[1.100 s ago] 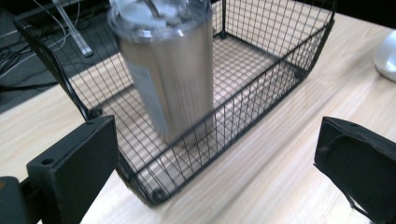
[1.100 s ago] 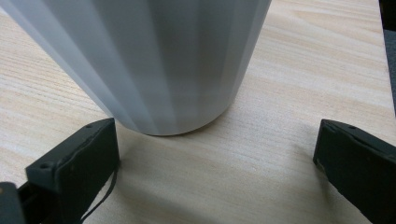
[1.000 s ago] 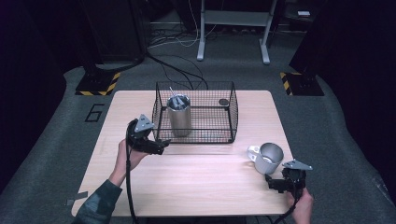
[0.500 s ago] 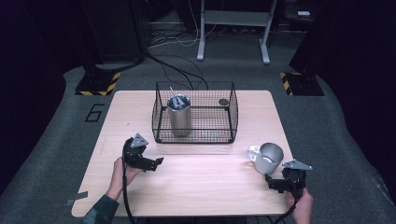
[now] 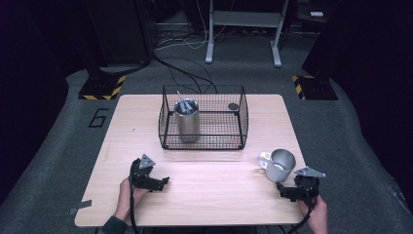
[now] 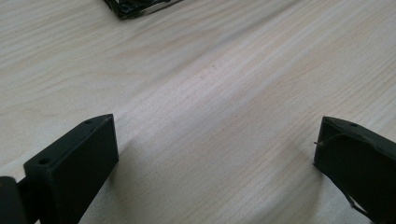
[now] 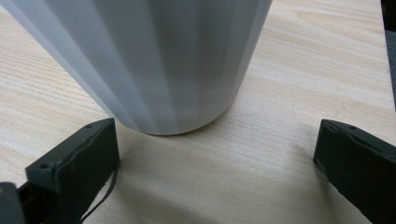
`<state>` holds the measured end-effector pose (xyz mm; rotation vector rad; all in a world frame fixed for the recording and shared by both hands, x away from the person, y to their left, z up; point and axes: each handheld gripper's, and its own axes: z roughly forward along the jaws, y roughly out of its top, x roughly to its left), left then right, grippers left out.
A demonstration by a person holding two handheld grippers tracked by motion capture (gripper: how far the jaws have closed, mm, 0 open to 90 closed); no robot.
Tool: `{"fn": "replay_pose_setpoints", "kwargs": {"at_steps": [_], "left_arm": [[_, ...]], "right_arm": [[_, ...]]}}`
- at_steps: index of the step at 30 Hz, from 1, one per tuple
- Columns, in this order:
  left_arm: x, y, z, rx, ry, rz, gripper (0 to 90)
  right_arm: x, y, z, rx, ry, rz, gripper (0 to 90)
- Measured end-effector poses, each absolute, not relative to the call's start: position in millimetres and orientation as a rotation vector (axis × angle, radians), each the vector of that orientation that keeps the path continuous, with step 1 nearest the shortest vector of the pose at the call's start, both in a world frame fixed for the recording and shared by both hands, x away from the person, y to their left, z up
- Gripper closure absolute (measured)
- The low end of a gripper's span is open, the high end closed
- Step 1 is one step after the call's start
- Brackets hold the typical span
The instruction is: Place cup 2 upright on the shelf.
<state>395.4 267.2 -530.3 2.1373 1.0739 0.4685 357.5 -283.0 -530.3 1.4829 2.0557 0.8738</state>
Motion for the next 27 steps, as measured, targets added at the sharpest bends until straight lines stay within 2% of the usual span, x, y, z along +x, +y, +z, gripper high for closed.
{"fn": "replay_pose_setpoints", "kwargs": {"at_steps": [27], "left_arm": [[395.0,264.2,-530.3,2.144,1.101,0.501,0.0]], "right_arm": [[353.6,-280.9,-527.1,1.432,2.051,0.82,0.0]]}}
